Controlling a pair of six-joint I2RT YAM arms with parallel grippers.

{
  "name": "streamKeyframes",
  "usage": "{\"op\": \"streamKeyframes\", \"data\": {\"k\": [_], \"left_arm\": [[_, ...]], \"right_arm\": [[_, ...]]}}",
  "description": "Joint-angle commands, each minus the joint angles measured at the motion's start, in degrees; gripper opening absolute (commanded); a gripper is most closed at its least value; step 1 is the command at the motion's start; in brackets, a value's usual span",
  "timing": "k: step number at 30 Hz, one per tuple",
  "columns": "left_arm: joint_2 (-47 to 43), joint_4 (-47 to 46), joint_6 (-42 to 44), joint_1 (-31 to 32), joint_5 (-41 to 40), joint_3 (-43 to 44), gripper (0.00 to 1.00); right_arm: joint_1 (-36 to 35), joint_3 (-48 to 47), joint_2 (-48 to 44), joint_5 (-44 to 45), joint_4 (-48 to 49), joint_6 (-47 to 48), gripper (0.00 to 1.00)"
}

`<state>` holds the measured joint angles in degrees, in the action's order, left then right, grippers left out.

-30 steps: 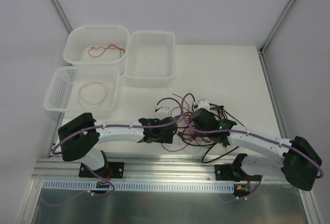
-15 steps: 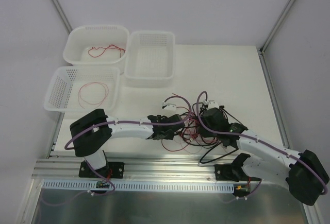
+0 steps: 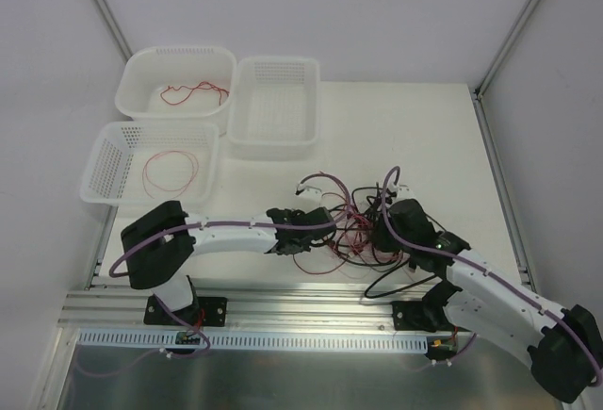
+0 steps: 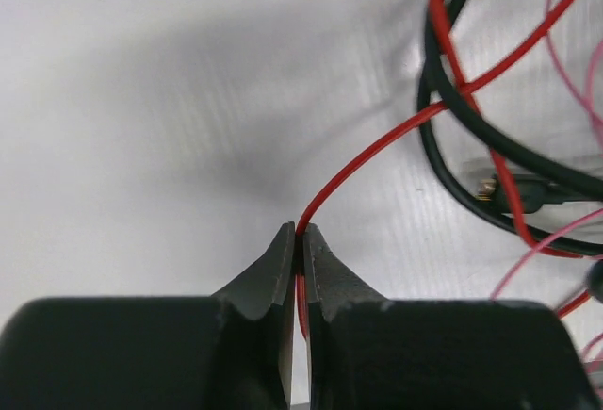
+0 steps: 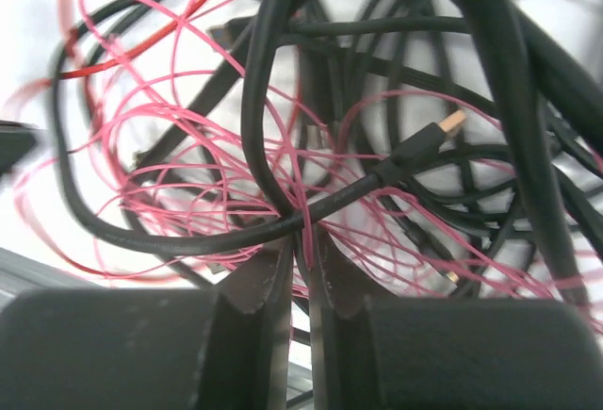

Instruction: Untangle the cables

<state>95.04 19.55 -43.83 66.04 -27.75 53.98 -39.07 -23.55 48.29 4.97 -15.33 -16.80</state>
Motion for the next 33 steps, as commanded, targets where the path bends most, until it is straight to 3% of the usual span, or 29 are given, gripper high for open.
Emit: {"op": "streamKeyframes", "data": {"k": [1, 4, 11, 16, 17, 20, 21, 25, 27, 33], "left_arm": [[-8.63, 9.43, 5.40, -0.03, -11.15, 3.85, 0.00], [-15.75, 14.53, 9.02, -2.05, -14.08, 5.61, 0.00], [-37.78, 19.20, 13.07, -10.66, -11.98, 8.33, 0.00], [-45.56, 20.52, 20.44, -11.37, -9.26, 18.08, 0.00], [-45.91, 20.88, 21.24, -11.37, -8.56, 19.83, 0.00], [-43.64, 24.29, 24.49, -11.37, -5.31, 28.35, 0.00], [-42.58, 26.31, 25.98, -11.37, -3.65, 33.42, 0.00], [-34.78, 29.75, 30.47, -11.37, -0.56, 45.67, 0.00], [-32.48, 30.11, 32.22, -11.37, -0.20, 51.80, 0.00], [-23.42, 31.42, 34.78, -11.37, 4.72, 65.72, 0.00]], "right_arm": [[2.24, -2.19, -3.81, 4.59, -8.47, -2.54, 0.09], [4.70, -3.86, -6.89, 6.45, -13.57, -3.07, 0.08], [10.67, -9.75, -8.39, 10.84, -21.57, -2.01, 0.08], [14.81, -11.25, -6.90, 9.89, -23.08, -3.15, 0.12], [15.42, -11.43, -6.20, 9.71, -23.16, -3.24, 0.14], [15.60, -12.48, -5.32, 7.87, -23.08, -1.40, 0.32], [15.69, -13.01, -5.23, 6.90, -23.08, -0.18, 0.44], [15.25, -16.95, -6.80, 0.22, -23.60, 5.89, 0.73], [14.90, -18.98, -8.29, -3.54, -24.04, 9.93, 0.81], [13.32, -26.54, -11.11, -18.29, -23.96, 16.35, 0.84]]}}
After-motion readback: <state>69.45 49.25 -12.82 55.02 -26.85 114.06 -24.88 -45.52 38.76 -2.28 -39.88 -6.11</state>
